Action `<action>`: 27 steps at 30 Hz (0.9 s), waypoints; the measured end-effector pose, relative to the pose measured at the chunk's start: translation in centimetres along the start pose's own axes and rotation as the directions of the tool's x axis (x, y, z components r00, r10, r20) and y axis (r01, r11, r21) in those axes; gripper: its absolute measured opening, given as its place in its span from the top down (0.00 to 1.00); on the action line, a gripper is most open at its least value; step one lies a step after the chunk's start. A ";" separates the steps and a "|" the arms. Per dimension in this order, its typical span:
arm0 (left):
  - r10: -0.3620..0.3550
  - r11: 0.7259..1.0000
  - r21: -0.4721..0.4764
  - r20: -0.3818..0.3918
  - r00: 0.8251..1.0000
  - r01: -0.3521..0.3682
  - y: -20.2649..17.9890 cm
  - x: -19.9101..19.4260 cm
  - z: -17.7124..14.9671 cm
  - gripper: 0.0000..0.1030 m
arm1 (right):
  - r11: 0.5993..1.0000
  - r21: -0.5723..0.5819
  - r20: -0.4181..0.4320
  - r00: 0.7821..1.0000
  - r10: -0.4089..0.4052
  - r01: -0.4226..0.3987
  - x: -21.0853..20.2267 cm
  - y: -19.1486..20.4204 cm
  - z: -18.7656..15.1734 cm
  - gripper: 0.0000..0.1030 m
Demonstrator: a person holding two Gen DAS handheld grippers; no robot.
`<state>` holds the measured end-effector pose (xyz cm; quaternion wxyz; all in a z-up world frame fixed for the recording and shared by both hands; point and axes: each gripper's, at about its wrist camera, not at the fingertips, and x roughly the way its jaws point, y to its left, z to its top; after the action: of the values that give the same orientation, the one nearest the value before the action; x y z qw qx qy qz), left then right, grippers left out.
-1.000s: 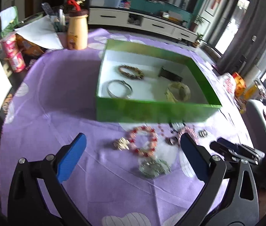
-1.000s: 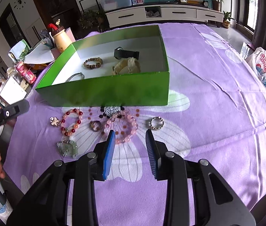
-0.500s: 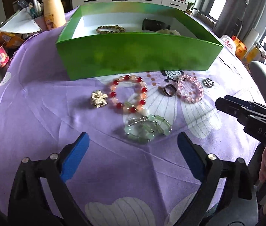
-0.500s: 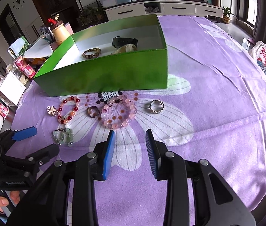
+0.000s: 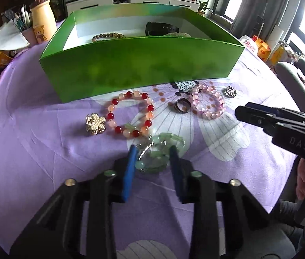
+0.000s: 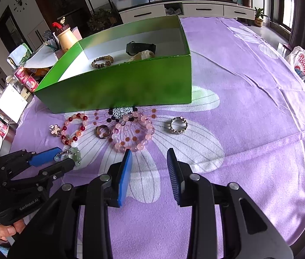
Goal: Organize jewelry
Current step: 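Lower the left tool onto the green jade bracelet and grasp it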
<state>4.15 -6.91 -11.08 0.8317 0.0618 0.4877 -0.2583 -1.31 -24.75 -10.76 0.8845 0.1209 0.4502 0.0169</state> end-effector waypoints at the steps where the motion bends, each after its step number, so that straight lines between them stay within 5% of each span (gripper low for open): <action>1: -0.018 1.000 -0.009 -0.003 1.000 0.018 0.1 -0.1 -0.1 0.85 | 1.000 -0.003 0.000 1.000 -0.001 0.001 0.1 0.1 0.0 0.67; 4: -0.054 0.998 -0.019 -0.003 0.999 0.054 0.2 -0.1 -0.3 0.93 | 1.000 -0.005 -0.003 1.000 -0.002 0.002 0.2 0.1 0.0 0.67; 11: -0.134 0.991 -0.023 0.051 0.990 0.135 -0.4 -2.8 -0.4 0.93 | 1.000 -0.006 -0.005 1.000 -0.007 0.007 0.3 0.0 -0.1 0.67; 18: -0.105 0.985 -0.123 0.140 0.985 0.123 2.9 -5.4 1.8 0.93 | 1.000 -0.004 -0.002 1.000 -0.009 0.009 0.2 0.2 -0.2 0.67; 27: -0.147 0.974 -0.153 0.127 0.981 0.166 3.9 -5.9 0.8 0.93 | 1.000 -0.017 -0.014 1.000 -0.005 0.005 0.5 0.5 0.1 0.67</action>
<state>4.34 -1.67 -6.27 0.8376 -0.0600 0.4619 -0.2856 -0.87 -24.20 -11.00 0.8823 0.1123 0.4567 0.0193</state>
